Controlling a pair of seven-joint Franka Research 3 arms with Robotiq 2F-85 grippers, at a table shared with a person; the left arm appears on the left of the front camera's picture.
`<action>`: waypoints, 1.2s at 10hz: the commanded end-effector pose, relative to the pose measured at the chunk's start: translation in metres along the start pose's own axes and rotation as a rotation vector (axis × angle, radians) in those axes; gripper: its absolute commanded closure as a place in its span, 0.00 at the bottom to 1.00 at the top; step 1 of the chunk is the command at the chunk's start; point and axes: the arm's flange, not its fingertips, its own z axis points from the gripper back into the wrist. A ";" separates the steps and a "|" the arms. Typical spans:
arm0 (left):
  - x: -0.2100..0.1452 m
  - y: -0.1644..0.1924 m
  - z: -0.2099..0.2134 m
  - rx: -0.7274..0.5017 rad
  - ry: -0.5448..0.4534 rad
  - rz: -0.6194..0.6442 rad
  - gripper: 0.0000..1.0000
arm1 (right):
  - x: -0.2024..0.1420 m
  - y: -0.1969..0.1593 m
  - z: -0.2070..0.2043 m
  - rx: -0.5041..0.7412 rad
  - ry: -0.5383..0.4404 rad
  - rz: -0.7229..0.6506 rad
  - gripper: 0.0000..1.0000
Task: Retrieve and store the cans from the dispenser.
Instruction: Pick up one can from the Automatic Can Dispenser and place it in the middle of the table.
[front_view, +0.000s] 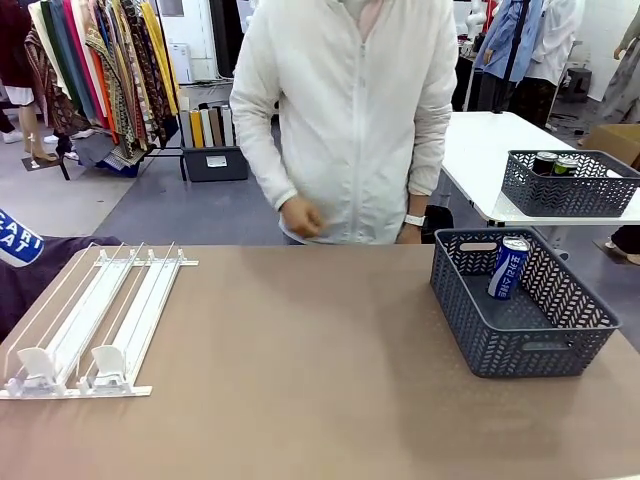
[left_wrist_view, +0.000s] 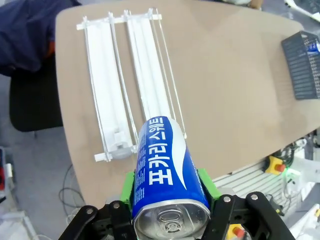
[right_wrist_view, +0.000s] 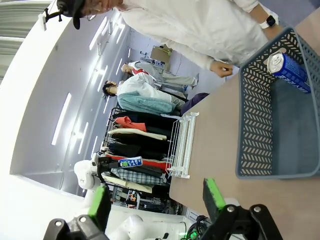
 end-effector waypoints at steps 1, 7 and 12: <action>0.001 -0.012 0.004 0.032 -0.019 -0.009 1.00 | 0.002 0.001 -0.001 0.017 -0.012 0.025 0.00; 0.030 -0.068 -0.052 -0.047 0.108 -0.064 1.00 | 0.002 0.001 -0.001 0.017 -0.012 0.025 0.00; 0.101 -0.291 -0.221 0.006 0.350 -0.433 1.00 | 0.002 0.001 -0.001 0.017 -0.012 0.025 0.00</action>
